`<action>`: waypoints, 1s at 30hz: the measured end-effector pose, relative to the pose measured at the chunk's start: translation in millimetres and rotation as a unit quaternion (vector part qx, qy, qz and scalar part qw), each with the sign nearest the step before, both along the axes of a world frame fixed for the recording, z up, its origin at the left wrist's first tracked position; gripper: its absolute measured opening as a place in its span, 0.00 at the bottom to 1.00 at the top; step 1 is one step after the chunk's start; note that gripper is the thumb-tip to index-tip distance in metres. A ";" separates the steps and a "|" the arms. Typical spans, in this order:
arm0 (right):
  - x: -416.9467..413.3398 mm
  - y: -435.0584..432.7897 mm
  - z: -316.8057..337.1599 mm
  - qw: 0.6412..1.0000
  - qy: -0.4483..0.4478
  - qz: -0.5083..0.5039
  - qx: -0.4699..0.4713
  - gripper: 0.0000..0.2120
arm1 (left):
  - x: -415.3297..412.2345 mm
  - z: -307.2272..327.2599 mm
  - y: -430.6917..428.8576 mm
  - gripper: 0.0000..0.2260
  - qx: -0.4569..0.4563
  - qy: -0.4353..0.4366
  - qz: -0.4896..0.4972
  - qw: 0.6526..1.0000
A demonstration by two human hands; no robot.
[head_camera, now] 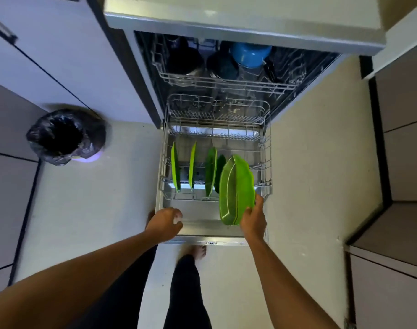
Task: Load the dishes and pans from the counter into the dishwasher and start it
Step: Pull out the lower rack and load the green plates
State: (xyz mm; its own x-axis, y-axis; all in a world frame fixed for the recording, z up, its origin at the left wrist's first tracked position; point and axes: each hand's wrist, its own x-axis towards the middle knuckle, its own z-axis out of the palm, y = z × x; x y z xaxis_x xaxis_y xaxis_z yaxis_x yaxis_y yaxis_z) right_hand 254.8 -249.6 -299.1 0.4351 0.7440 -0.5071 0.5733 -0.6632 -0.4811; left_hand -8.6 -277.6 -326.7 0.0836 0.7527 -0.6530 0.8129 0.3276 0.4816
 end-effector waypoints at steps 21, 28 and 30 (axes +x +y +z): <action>52.9 81.2 -172.4 0.997 0.008 -0.059 0.052 0.22 | 99.1 -163.7 85.3 0.19 0.039 0.008 -0.203 0.978; 38.5 72.4 -189.9 0.993 0.012 -0.044 0.112 0.27 | 108.3 -172.0 86.9 0.12 0.054 0.000 -0.189 0.981; 33.9 72.4 -188.2 0.992 0.007 -0.031 0.119 0.29 | 108.3 -172.5 89.7 0.13 0.048 0.005 -0.192 0.980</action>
